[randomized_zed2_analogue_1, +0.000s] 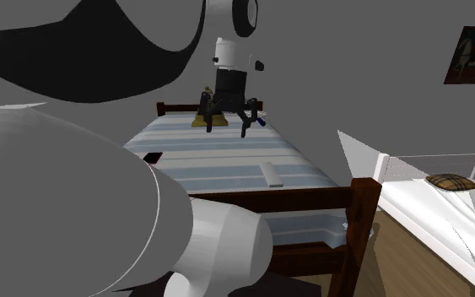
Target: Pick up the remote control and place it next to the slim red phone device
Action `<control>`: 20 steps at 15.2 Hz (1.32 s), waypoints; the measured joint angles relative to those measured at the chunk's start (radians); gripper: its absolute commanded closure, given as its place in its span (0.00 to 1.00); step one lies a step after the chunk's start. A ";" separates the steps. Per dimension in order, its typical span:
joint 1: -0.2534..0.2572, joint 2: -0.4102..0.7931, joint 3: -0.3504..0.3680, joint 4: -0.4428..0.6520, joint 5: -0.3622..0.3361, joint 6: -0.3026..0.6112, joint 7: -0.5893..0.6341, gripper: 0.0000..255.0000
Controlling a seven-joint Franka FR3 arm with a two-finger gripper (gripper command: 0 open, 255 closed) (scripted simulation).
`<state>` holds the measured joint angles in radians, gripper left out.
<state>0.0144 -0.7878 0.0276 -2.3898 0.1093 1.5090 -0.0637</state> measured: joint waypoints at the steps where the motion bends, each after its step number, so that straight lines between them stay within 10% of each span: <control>1: 0.000 0.000 0.000 0.000 0.000 0.000 0.000 0.00; 20: -0.029 0.577 -0.063 0.098 -0.072 0.529 -0.169 0.00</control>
<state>-0.0143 -0.2110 -0.0357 -2.2916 0.0375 2.0384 -0.2325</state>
